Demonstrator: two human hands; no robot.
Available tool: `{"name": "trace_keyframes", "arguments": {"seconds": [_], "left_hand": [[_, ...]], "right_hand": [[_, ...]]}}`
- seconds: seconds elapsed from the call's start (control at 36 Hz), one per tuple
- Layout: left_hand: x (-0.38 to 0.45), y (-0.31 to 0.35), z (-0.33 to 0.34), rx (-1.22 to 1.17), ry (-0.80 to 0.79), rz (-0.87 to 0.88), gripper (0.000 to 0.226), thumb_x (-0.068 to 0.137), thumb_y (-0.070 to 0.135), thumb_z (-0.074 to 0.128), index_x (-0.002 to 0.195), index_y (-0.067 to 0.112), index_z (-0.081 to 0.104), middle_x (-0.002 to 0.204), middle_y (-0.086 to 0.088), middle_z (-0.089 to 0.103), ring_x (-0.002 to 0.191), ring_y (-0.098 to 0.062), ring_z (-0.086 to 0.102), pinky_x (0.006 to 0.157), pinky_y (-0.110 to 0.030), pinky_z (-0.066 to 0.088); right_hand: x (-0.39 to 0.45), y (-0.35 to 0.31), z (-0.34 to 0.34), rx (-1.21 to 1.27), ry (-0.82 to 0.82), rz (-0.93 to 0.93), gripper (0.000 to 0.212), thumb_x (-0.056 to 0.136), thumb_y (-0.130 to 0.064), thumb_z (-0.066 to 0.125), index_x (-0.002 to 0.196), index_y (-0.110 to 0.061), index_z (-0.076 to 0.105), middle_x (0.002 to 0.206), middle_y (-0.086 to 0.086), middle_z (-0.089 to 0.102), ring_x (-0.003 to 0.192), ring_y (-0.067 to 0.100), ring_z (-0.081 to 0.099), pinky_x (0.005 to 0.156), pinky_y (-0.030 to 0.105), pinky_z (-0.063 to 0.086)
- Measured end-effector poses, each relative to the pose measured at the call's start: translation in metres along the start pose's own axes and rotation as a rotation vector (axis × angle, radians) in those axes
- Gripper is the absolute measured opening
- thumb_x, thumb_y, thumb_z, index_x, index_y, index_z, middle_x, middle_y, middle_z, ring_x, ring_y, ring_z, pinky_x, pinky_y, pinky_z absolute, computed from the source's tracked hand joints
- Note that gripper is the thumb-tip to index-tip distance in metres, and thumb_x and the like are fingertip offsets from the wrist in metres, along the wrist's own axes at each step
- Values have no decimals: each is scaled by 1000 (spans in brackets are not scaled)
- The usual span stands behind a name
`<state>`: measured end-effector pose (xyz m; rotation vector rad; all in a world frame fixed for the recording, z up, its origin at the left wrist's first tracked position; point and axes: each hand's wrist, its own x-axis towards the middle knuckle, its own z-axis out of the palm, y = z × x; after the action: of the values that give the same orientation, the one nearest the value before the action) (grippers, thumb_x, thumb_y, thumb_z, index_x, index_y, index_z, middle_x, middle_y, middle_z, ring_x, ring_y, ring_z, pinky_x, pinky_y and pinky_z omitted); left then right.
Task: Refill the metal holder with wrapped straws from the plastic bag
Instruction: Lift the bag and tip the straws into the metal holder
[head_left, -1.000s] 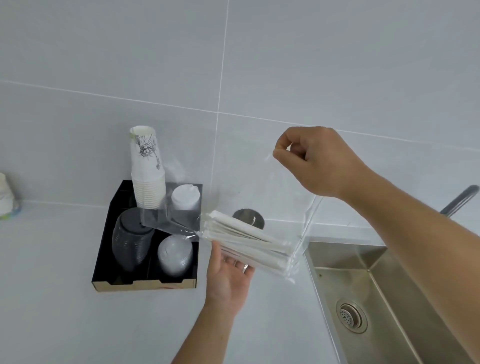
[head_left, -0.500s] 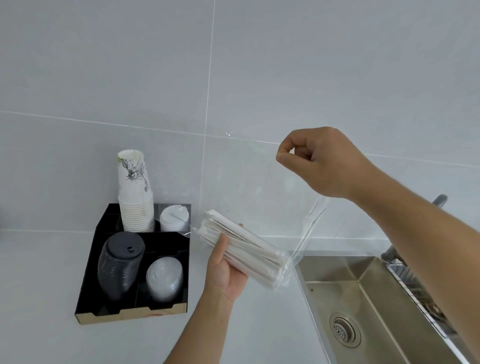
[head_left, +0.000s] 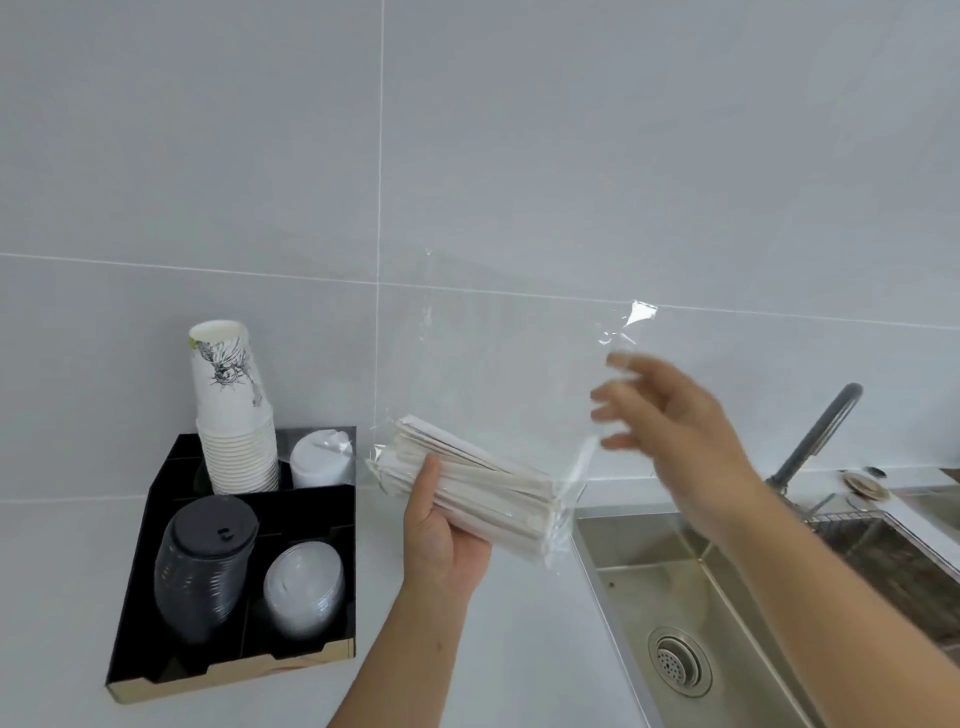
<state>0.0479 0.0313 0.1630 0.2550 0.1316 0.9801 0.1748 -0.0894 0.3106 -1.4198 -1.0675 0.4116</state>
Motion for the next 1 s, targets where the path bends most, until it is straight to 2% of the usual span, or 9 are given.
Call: {"name": "trace_keyframes", "arguments": {"seconds": [0.06,0.14,0.19,0.39,0.53,0.64,0.72,0.86,1.0], "left_hand": [[1,-6,3,-2,9,-20,33,79,31,70,108,17,71,106,-10,70,101,-29,67,101,-52,45],[1,-16,5,12,22,-66,50,80,31,68,125,11,61,114,-17,64,108,-35,61,104,-55,43],[-1,-22,7,20,10,-88,44,80,31,68,119,12,64,112,-16,65,105,-33,63,101,-53,46],[-5,-41,-2,-13,12,-124,27,80,33,70,99,17,79,106,-10,75,101,-29,70,98,-51,50],[-2,-46,-4,-28,11,-142,32,81,41,68,101,17,78,105,-8,75,100,-27,71,82,-43,57],[1,-50,-11,-37,90,-202,45,86,57,57,104,20,76,109,-4,74,104,-25,69,84,-40,56],[4,-53,-17,-57,195,-237,49,85,66,53,109,24,64,113,-2,69,107,-26,66,87,-39,54],[8,-61,-31,-108,281,-241,31,93,50,52,98,28,73,109,-1,75,94,-24,73,73,-39,59],[15,-60,-40,-110,312,-225,39,101,44,42,92,25,76,111,2,75,93,-19,74,74,-34,59]], "right_hand": [[-11,20,4,-63,-37,51,24,73,-37,73,95,-28,73,93,-3,75,86,20,70,66,27,57],[-22,38,7,-100,-17,58,2,85,-22,72,84,-24,74,83,2,74,77,18,71,63,25,56],[-26,46,4,-133,50,38,13,90,-18,67,80,-22,73,76,2,72,71,15,70,62,24,56],[-38,56,-2,-179,214,5,18,93,-22,63,77,-25,70,67,0,68,58,8,62,56,14,50],[-45,53,-9,-235,298,-16,17,93,-24,61,78,-24,68,61,-3,64,51,5,56,49,16,46],[-51,52,-21,-273,346,-44,17,95,-26,60,80,-25,67,57,-8,62,48,1,52,46,12,43],[-55,53,-28,-307,363,-44,17,93,-32,59,80,-25,67,57,-6,63,49,3,54,47,15,44],[-60,56,-35,-309,395,4,22,89,-42,57,80,-24,66,56,-6,59,49,6,50,45,18,42],[-62,55,-40,-274,400,12,19,92,-34,58,81,-21,66,56,-3,57,48,6,49,42,19,41]]}}
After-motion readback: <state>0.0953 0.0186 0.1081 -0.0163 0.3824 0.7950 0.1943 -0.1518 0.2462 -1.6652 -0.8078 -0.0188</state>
